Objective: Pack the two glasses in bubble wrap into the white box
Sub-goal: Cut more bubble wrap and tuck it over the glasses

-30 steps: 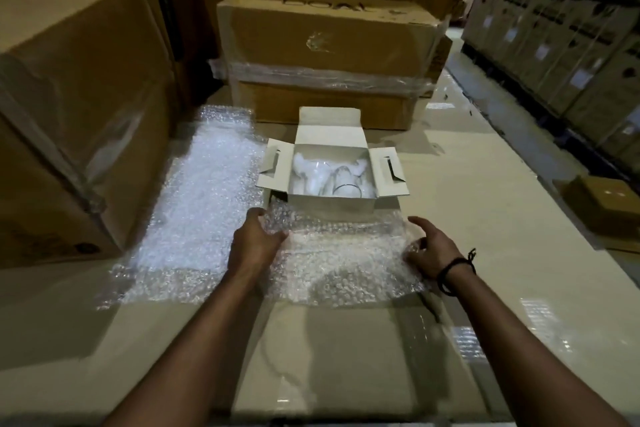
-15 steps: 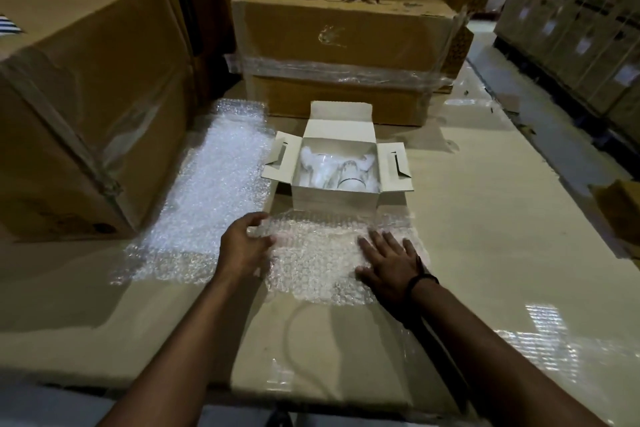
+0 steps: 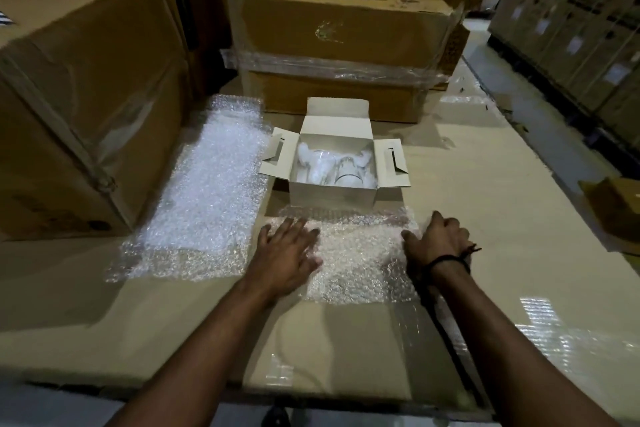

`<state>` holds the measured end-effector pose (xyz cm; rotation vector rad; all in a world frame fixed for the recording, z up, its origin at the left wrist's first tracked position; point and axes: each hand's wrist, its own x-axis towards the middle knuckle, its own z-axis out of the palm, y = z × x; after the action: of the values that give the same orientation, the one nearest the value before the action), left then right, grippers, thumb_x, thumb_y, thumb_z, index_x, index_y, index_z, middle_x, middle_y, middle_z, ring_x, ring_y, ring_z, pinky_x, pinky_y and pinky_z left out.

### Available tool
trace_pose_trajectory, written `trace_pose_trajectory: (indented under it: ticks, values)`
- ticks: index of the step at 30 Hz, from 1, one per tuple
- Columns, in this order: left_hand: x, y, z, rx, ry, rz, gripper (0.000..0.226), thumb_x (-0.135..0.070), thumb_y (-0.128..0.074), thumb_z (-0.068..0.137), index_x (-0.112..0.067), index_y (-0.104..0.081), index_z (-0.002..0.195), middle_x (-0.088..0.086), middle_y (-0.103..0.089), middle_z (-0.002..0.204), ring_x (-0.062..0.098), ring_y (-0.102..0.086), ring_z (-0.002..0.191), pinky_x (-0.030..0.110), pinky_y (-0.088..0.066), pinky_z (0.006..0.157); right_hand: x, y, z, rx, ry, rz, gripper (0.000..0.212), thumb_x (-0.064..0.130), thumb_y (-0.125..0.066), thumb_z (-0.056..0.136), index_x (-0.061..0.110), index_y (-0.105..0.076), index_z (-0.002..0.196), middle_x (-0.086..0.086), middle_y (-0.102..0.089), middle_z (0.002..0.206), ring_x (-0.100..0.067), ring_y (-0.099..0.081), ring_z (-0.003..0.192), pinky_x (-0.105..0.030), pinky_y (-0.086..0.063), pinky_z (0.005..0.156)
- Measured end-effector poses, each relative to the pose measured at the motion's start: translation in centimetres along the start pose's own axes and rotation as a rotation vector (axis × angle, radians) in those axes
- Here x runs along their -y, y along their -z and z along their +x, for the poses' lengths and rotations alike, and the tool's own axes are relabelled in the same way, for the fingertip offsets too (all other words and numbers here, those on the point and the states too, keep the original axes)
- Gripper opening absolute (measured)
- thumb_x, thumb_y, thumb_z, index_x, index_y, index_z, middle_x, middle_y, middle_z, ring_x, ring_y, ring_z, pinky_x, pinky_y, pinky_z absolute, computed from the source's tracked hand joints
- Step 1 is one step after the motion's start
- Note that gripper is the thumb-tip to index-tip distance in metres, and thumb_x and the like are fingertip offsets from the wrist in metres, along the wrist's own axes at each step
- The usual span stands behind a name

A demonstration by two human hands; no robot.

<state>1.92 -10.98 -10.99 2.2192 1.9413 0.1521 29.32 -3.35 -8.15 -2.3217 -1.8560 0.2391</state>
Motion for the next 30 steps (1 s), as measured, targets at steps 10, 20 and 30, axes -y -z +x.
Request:
trace_pose_trajectory:
  ticks: [10, 20, 30]
  values:
    - [0.4, 0.0, 0.7, 0.005, -0.021, 0.045, 0.095, -0.087, -0.011, 0.073, -0.037, -0.011, 0.154, -0.002, 0.001, 0.164, 0.02, 0.009, 0.15, 0.052, 0.005, 0.117, -1.5, 1.5, 0.8, 0.16, -0.092, 0.403, 0.013, 0.024, -0.064, 0.085, 0.017, -0.057, 0.076, -0.008, -0.066, 0.082, -0.03, -0.062, 0.086, -0.029, -0.044, 0.069]
    - [3.2, 0.0, 0.2, -0.099, 0.031, 0.03, 0.093, -0.085, 0.003, 0.077, -0.035, -0.018, 0.153, -0.001, -0.005, 0.164, 0.022, -0.003, 0.15, 0.056, 0.0, 0.116, 6.9, 8.1, -4.9, 0.213, 0.478, 0.238, 0.05, 0.004, -0.058, 0.089, 0.024, -0.051, 0.134, -0.004, -0.06, 0.129, -0.023, -0.065, 0.098, -0.028, -0.049, 0.086]
    - [6.6, 0.6, -0.8, -0.146, 0.056, -0.136, 0.061, -0.051, -0.026, 0.089, -0.025, -0.054, 0.137, 0.0, -0.041, 0.152, 0.021, -0.026, 0.145, 0.046, -0.01, 0.114, 14.4, 0.0, -8.1, 0.491, 0.49, 0.455, 0.059, 0.033, -0.055, 0.095, 0.02, -0.032, 0.148, 0.0, -0.047, 0.143, -0.02, -0.064, 0.106, -0.028, -0.044, 0.099]
